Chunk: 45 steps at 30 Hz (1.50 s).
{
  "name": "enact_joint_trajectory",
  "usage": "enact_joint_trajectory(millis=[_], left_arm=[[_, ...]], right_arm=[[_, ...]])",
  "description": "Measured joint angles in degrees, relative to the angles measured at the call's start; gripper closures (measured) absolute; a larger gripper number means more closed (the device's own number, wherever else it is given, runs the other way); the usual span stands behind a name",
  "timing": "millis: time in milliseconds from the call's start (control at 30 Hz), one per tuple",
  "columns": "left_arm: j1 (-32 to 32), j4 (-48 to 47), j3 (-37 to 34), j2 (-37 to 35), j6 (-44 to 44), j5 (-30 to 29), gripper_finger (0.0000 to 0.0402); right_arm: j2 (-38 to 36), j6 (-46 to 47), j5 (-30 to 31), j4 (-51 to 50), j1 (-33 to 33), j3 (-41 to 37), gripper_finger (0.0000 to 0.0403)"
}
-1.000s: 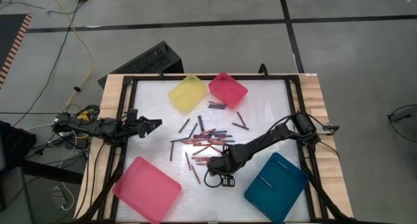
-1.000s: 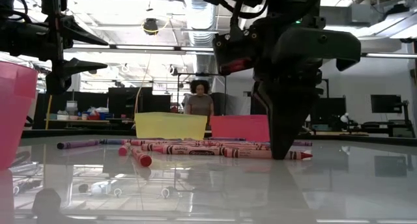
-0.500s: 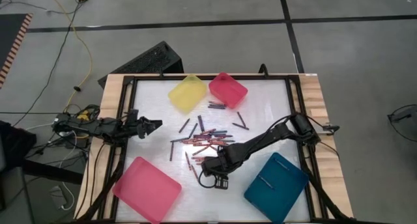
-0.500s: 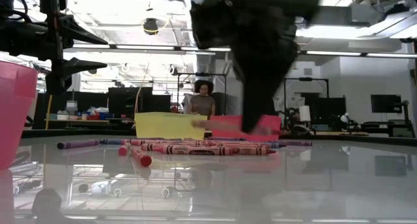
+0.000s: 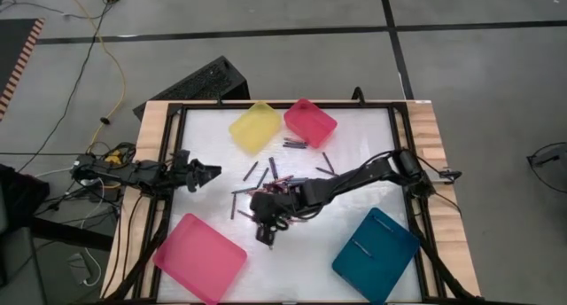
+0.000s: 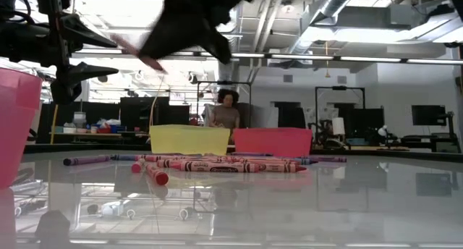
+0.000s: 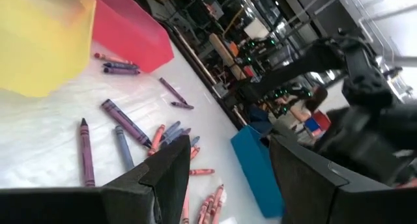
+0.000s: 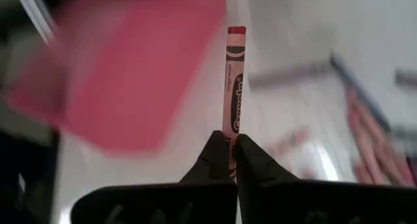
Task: Sort crayons
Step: Put the red crayon into the pink bin
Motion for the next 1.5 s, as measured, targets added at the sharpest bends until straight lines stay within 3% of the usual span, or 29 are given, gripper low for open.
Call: enact_joint_trajectory(millis=[333, 667, 900, 1100, 1500], left_arm=[[0.00, -0.24, 0.00, 0.00, 0.27, 4.93, 0.0203], [0.00, -0.26, 0.00, 0.00, -1.78, 5.75, 0.0203], [0.02, -0.28, 0.00, 0.00, -3.71, 6.79, 0.0203], [0.00, -0.58, 0.00, -0.02, -4.90, 10.44, 0.0203], [0.00, -1.05, 0.00, 0.79, -6.70, 14.06, 0.0203]], right_arm=[[0.00, -0.01, -0.01, 18.03, 0.33, 0.05, 0.0397], [0.02, -0.03, 0.11, 23.73, 1.96, 0.07, 0.0398], [0.21, -0.09, 3.38, 26.47, 3.58, 0.11, 0.0398], [5.53, -0.84, 4.60, 33.46, 4.84, 1.97, 0.0398], [16.07, -4.63, 1.62, 20.55, 4.95, 17.35, 0.0398]])
